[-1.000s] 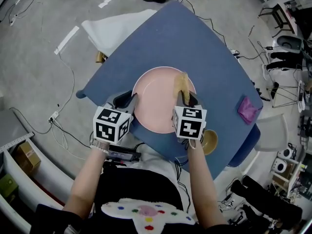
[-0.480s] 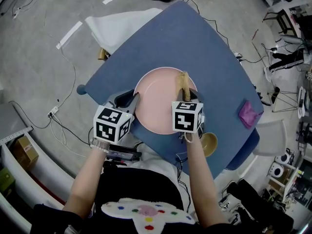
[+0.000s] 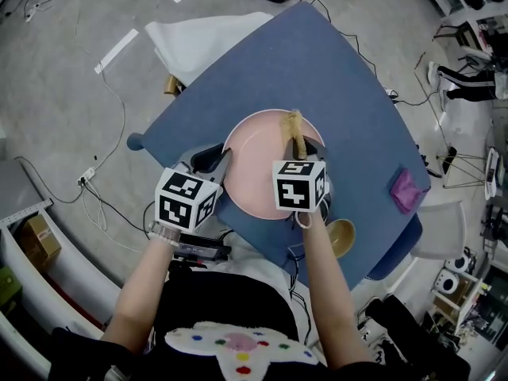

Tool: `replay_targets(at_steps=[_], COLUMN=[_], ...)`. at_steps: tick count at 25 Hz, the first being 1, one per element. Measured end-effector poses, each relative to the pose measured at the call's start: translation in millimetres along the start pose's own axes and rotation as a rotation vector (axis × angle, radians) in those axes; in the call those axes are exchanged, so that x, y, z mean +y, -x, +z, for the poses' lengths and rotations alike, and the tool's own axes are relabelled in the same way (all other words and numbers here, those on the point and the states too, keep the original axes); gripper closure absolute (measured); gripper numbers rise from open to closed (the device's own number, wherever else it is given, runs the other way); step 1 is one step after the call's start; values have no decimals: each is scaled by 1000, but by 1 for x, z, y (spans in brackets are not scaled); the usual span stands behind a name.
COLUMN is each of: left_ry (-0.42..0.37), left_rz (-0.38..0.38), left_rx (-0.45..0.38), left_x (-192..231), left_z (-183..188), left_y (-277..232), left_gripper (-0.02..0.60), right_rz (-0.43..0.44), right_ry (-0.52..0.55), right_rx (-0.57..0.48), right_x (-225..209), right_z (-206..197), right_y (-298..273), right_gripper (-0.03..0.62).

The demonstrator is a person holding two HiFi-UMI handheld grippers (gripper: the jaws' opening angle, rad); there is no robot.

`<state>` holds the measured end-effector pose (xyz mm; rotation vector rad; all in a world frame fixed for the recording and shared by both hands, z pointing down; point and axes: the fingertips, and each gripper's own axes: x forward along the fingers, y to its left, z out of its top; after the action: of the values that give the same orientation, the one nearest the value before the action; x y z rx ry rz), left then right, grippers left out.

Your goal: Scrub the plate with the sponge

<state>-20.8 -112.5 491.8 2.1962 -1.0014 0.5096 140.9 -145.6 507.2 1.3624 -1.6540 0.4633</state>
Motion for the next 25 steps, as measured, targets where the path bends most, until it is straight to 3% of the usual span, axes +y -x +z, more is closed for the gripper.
replay_targets(at_steps=[11, 25], left_ry=[6, 18], left_rz=[-8, -8], left_rx=[1, -4], left_x=[0, 1], left_z=[3, 4], left_y=[1, -1], left_gripper=[514, 514], right_rz=[123, 343], right_ry=[82, 184], right_rx=[-52, -62], right_x=[45, 110], right_z=[24, 20], right_y=[1, 21], right_gripper=[540, 540])
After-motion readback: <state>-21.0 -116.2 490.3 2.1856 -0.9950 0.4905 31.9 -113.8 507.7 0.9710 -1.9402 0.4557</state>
